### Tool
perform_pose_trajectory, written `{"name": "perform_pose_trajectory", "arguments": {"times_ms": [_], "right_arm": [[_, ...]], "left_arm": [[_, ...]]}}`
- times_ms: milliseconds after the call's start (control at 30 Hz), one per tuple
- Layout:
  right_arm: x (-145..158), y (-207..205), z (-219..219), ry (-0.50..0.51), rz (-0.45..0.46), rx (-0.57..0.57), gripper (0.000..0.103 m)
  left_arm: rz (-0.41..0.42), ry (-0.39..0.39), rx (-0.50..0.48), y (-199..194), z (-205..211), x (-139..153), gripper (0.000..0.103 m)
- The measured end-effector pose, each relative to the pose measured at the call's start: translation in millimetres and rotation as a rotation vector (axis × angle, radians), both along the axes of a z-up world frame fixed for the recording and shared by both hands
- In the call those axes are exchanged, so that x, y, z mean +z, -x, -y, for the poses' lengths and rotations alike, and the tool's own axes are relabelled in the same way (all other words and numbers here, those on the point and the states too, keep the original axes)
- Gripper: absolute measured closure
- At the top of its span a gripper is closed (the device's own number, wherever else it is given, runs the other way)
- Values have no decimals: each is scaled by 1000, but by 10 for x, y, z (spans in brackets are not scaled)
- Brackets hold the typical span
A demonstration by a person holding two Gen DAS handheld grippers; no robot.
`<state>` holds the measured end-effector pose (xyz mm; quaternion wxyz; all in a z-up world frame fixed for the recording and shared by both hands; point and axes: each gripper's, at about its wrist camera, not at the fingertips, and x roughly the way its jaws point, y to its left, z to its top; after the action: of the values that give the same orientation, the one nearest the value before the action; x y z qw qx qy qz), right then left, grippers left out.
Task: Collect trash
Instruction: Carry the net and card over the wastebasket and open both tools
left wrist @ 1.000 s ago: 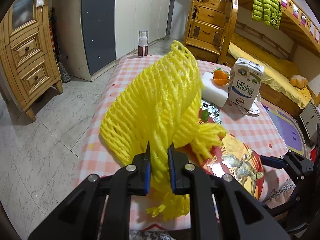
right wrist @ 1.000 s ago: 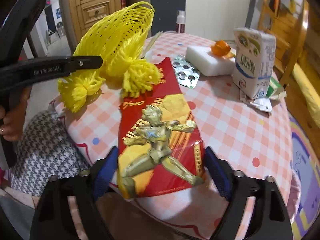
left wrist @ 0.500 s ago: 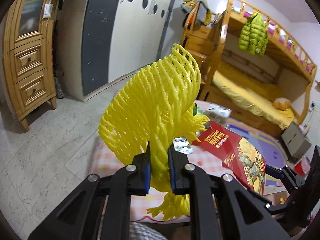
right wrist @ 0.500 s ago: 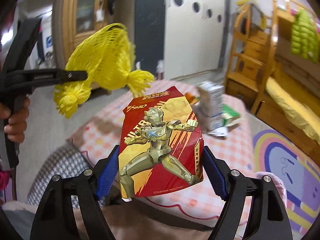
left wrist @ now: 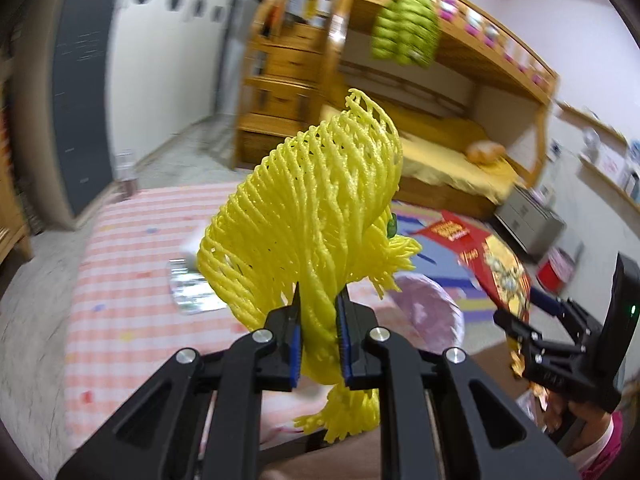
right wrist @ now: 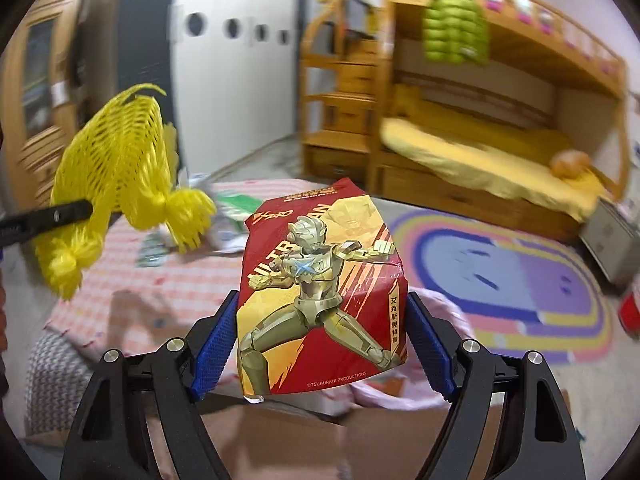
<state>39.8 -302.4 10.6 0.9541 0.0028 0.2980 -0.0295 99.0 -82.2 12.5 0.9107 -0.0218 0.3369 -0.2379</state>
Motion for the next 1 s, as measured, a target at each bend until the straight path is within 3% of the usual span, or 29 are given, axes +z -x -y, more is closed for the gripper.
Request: {"name": "perform_pose_trajectory", "arguments": {"times_ms": [267,667,800,867,1000], "right_arm": [[-218,168,538,1,-46,-176,23],[-850,-12,1186,-40,-220,-348,23],[-1027,-224,1280,-51,-258,-349,23],[-1094,-323,1324,-58,-266,-343,21],[-1242,-580,1387,-81,-303,-329,17]], "left_arm": [[-43,-52,-223,-78,1078,-370,91],[-105,-156,-357,-529,2033,-863,89],[-134,-159,-370,-710,2195,-920,67],[-129,-154,-367,-733,2231,-884,43],[-106,-129,-341,-787,2127,-772,39]]}}
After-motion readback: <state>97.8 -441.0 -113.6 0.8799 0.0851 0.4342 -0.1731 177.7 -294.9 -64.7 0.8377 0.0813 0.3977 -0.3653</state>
